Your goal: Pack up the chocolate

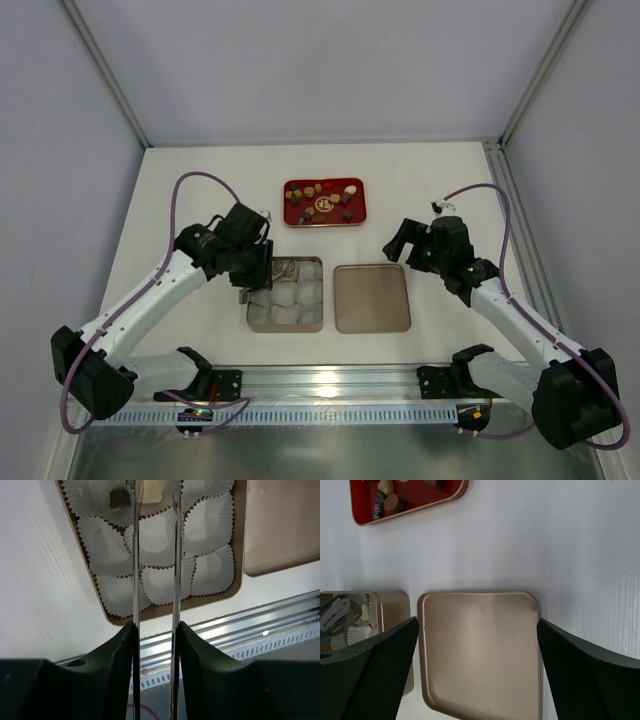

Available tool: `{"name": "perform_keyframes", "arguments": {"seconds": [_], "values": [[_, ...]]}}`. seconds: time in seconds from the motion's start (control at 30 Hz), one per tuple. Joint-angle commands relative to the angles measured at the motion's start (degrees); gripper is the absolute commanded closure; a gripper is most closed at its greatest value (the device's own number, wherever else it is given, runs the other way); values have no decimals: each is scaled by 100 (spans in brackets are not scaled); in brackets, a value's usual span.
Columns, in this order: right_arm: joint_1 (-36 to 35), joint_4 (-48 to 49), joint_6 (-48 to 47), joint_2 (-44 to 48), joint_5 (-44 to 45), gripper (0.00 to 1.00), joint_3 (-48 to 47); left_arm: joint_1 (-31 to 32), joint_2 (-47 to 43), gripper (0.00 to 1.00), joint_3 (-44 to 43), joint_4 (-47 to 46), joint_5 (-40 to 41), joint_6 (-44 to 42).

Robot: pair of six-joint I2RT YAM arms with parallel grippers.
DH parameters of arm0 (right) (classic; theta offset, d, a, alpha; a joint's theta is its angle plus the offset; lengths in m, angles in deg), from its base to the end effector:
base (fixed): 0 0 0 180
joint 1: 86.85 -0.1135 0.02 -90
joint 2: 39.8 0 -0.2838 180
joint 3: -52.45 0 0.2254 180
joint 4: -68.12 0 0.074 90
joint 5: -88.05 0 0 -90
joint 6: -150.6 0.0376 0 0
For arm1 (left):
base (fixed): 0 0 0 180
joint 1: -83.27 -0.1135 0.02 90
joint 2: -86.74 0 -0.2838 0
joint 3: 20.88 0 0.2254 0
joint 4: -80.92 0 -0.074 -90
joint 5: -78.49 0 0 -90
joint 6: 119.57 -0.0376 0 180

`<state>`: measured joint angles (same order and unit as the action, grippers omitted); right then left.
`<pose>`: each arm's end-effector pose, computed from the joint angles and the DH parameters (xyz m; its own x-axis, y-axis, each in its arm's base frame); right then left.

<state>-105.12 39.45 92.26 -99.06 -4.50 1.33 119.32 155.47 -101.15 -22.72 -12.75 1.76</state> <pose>0.1774 0.0603 0.2587 -0.6664 0.3322 -0.6675 0.0033 0.8966 0.4429 0.1494 -0.1097 0.3221 -0.9348 0.0374 -0.3532 0.1285 0.9627 -0.2380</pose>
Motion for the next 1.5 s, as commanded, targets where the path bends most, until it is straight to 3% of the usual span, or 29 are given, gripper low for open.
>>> {"name": "perform_keyframes", "arguments": {"seconds": [0.0,0.27,0.53,0.67,1.07,1.47], "values": [[7,260,33,38,17,0,-9,24,-9,61,-20,-230,-35,40],[7,269,42,38,-18,0,-44,25,-70,60,-318,32,-43,-48],[7,198,-11,64,8,0,-123,16,114,59,-1478,183,-210,-136],[7,111,-63,108,26,0,-150,25,711,59,-2032,-107,-184,-154],[7,-531,-160,714,140,0,-238,25,3725,59,-4412,-609,-113,-558],[7,-812,-213,969,202,0,-299,191,4658,57,-4749,-819,-26,-778]]}}
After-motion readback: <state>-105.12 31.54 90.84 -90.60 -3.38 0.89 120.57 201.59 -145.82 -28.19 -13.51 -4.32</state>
